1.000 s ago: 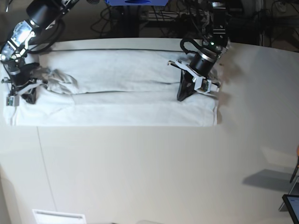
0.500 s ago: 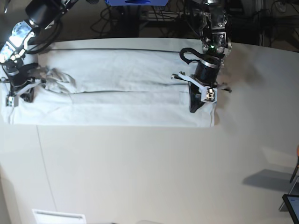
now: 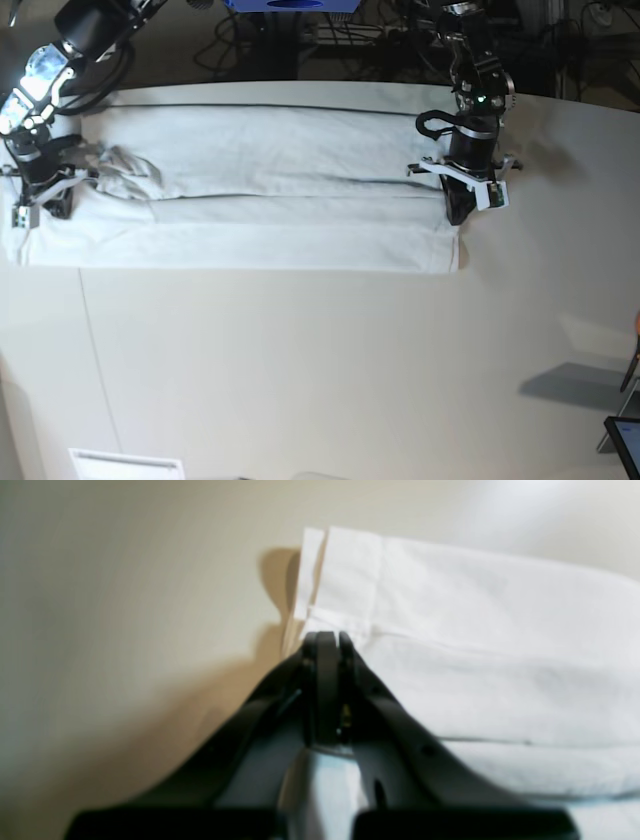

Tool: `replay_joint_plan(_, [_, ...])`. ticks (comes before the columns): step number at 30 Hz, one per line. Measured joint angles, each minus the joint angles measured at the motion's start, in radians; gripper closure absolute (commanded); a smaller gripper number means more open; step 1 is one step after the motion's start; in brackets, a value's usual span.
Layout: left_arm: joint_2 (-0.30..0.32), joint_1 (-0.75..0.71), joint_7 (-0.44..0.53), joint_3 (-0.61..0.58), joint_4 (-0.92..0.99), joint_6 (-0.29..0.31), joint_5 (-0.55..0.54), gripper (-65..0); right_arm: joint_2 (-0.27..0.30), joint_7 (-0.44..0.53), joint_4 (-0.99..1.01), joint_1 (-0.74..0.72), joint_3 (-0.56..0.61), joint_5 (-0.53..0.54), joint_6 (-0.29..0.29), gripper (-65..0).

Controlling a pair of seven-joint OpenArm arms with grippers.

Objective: Fold the T-shirt properly
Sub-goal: 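Open the left gripper and lift it off the folded shirt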

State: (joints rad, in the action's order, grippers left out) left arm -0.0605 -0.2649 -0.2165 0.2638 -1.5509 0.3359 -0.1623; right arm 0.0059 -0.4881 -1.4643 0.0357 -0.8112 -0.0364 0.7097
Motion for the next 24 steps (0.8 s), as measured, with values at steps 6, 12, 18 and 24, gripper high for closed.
replay_joint_plan(6, [0.016, -0.024, -0.074, 0.000, -0.072, 0.003, -0.020, 0.0, 0.000, 0.000, -0.002, 0.001, 0.000, 0.000, -0.002, -0.3])
replay_joint_plan(12, [0.016, -0.031, -0.082, -0.002, -0.210, -0.004, -0.020, 0.0, -0.001, -0.012, -0.014, 0.002, -0.001, -0.004, -0.002, -0.3])
replay_joint_plan(18, [0.010, -0.063, -0.143, 0.080, -0.313, 0.001, -0.026, 0.0, -0.004, -0.049, -0.069, 0.019, -0.001, -0.031, -0.003, -0.3])
replay_joint_plan(24, [0.077, -0.046, -0.423, 0.220, -0.391, 0.113, -0.029, -7.9, -0.003, -0.081, -0.080, 0.015, 0.000, -0.031, -0.003, -0.3])
